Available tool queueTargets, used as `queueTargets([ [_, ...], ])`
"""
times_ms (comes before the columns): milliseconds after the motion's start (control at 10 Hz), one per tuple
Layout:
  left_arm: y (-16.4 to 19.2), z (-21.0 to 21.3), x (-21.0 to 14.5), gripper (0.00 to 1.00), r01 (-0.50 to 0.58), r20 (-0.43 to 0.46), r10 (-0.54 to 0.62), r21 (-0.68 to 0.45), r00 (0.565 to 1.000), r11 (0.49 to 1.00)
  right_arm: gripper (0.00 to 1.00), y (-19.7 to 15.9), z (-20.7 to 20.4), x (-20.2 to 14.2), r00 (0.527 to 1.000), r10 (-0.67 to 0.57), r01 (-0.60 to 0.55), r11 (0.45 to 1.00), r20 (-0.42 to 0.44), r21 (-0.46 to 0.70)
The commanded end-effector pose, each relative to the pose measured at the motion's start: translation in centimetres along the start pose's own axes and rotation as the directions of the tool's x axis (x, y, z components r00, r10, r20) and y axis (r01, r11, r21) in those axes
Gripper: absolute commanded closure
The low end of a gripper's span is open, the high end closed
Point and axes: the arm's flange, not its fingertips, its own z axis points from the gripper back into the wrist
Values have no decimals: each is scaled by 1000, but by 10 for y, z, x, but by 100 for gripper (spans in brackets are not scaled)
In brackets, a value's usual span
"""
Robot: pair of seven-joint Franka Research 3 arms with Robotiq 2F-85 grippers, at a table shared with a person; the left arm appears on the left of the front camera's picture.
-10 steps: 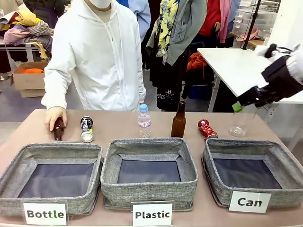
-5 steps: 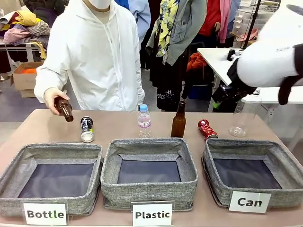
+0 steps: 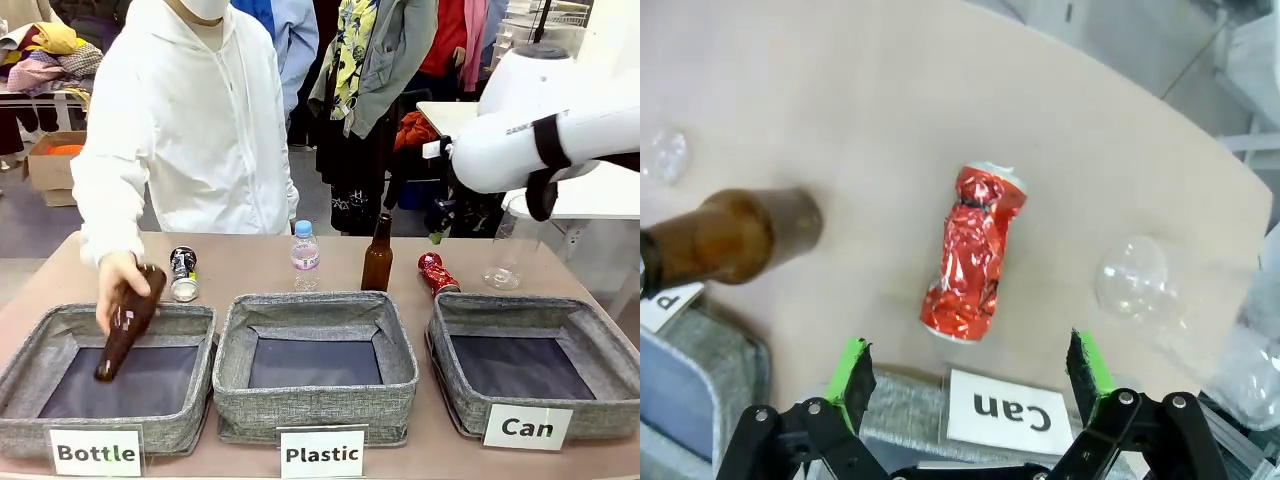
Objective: Sort the can waste into the basket.
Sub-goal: Pick up the can waste from the table and place it in the right Fabric basket.
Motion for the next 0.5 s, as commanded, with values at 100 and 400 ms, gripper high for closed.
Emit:
queueTargets([
  [100, -41, 61, -32, 0, 48, -61, -55, -116, 997, 992, 0, 4, -32, 29, 999, 1, -3, 1000, -44, -28],
  [400, -58, 83, -57, 0, 112, -46, -120, -148, 992, 983, 0, 0, -74, 40, 993, 4, -10, 999, -115, -48],
])
